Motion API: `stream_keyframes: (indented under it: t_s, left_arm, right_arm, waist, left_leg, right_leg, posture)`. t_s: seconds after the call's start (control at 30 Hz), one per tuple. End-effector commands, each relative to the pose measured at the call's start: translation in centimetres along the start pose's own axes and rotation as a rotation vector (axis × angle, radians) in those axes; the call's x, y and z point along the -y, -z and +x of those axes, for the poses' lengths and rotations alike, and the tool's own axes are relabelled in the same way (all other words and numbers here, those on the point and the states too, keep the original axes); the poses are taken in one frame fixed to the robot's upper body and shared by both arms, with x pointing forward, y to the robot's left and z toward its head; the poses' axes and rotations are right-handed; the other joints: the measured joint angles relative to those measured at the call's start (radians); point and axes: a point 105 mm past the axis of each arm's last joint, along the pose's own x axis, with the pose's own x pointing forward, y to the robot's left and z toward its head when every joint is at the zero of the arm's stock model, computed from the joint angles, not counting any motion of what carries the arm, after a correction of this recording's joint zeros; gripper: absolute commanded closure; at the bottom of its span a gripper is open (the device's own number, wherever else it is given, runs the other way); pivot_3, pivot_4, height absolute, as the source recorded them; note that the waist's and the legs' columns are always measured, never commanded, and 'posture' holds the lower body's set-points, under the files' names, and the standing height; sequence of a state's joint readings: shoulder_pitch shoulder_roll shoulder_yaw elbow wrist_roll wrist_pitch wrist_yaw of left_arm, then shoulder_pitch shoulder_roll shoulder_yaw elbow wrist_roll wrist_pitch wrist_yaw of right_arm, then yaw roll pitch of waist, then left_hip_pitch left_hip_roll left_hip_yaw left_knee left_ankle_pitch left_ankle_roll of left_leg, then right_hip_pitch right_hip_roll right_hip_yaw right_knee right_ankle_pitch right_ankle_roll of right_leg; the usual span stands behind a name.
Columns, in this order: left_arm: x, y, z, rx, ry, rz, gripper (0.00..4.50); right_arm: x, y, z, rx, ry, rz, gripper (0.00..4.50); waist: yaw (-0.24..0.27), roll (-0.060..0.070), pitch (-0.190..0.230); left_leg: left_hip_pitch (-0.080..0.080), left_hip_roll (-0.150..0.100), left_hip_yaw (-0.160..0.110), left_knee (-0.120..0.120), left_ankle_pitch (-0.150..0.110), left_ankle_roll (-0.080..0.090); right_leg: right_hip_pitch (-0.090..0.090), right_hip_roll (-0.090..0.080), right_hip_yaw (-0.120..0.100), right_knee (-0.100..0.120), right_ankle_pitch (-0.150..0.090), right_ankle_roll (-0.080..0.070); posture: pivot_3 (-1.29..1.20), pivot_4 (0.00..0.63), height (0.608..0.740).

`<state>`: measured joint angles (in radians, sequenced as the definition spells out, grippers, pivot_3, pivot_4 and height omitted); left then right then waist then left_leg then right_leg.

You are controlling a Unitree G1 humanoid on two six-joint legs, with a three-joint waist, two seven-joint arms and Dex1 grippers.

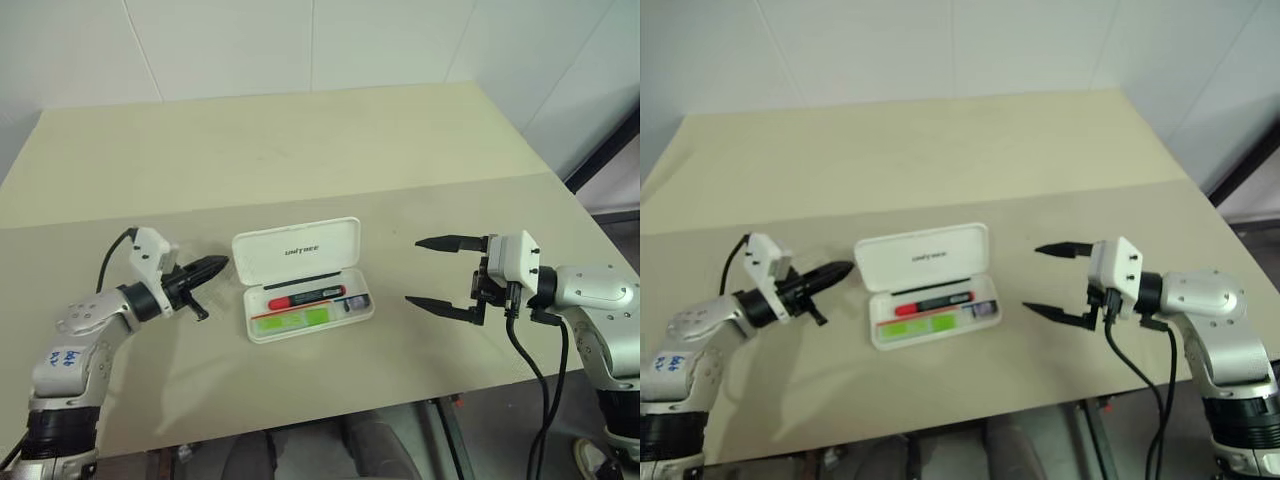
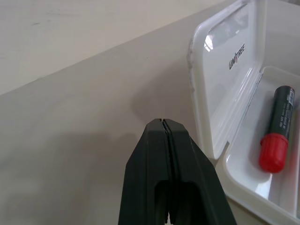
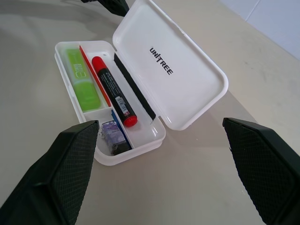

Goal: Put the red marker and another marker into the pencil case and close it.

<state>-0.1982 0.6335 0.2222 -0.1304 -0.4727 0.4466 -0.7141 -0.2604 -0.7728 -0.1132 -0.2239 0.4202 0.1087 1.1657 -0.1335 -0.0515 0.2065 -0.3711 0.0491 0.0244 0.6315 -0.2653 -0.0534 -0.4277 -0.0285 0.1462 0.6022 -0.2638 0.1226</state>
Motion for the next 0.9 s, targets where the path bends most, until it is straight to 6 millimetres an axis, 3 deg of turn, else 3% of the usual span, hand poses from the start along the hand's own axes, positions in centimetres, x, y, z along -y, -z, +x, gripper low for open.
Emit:
stream_keyframes:
  t_s: [0.03,0.37,0.67,0.9]
  left_arm:
    - [0.1,-1.2,0.9,0.033,0.022,0.032,4.49]
    - [0.5,-1.9,1.8,0.057,0.074,0.053,4.49]
    - [2.2,-3.0,0.7,0.090,0.209,0.121,4.49]
    - [4.7,-3.2,0.8,0.060,0.381,0.196,4.49]
  right_arm:
    - [0.0,-1.0,-0.1,0.024,0.013,-0.039,0.00]
    - [-0.3,-1.1,0.2,0.034,0.023,-0.034,0.00]
    - [-0.2,-1.0,0.5,0.043,0.033,-0.034,0.00]
    - [-0.2,-1.1,0.6,0.048,0.037,-0.032,0.00]
  waist:
    - [-0.001,0.000,0.000]
    - [0.000,0.000,0.000]
    - [0.002,0.000,0.000]
    - [0.004,0.000,0.000]
  left_leg:
    - [0.000,0.000,0.000,0.000,0.000,0.000]
    - [0.000,0.000,0.000,0.000,0.000,0.000]
    - [0.000,0.000,0.000,0.000,0.000,0.000]
    - [0.000,0.000,0.000,0.000,0.000,0.000]
  right_leg:
    - [0.000,0.000,0.000,0.000,0.000,0.000]
    - [0.000,0.000,0.000,0.001,0.002,0.003]
    - [0.000,0.000,0.000,0.001,0.001,0.003]
    - [0.000,0.000,0.000,0.000,0.001,0.001]
  posture:
    - [0.00,0.150,0.740]
    - [0.00,0.150,0.740]
    - [0.00,0.150,0.740]
    - [0.00,0.150,0.740]
